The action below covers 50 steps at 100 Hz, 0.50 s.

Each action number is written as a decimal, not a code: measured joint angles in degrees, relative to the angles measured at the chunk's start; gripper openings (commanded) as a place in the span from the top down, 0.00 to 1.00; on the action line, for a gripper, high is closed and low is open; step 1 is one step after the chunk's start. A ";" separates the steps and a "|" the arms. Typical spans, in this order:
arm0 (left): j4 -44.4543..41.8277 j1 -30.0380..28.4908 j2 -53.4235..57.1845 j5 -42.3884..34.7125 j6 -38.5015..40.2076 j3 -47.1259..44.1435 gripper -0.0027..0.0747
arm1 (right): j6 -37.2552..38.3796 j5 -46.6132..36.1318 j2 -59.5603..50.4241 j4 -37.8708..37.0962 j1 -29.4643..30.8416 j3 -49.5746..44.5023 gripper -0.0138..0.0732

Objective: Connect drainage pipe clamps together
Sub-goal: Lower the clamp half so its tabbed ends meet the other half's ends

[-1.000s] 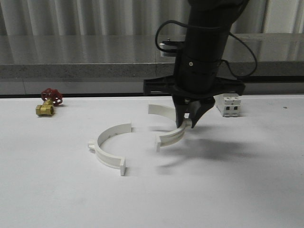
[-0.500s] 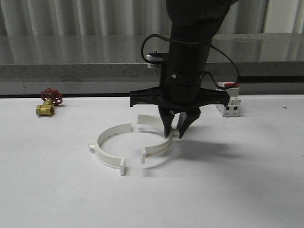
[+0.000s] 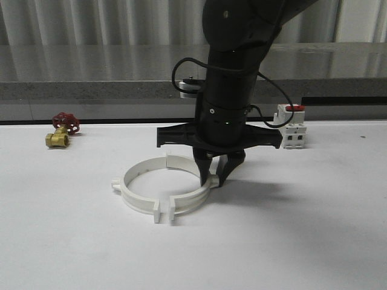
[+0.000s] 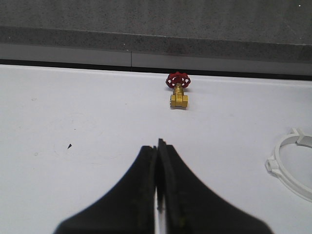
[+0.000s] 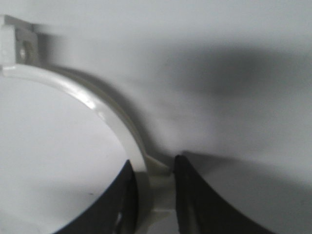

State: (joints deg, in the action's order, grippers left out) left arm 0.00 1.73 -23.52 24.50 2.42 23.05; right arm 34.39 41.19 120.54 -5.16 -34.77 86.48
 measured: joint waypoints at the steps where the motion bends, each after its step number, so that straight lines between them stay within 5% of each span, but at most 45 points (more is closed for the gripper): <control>1: 0.00 0.00 0.00 0.00 0.00 0.00 0.99 | 0.00 -0.12 0.00 0.01 0.00 0.00 0.86; 22: 0.00 0.00 0.00 0.00 0.00 0.00 0.99 | 0.12 -0.45 0.02 0.86 -0.14 0.00 0.84; 50: 0.00 0.00 0.00 0.00 0.00 0.00 0.99 | 0.12 -0.64 0.02 1.71 -0.14 0.00 0.56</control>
State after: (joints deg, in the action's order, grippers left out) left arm 0.00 1.73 -23.52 24.50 2.42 23.05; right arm 34.51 40.55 120.55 -3.45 -34.90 86.48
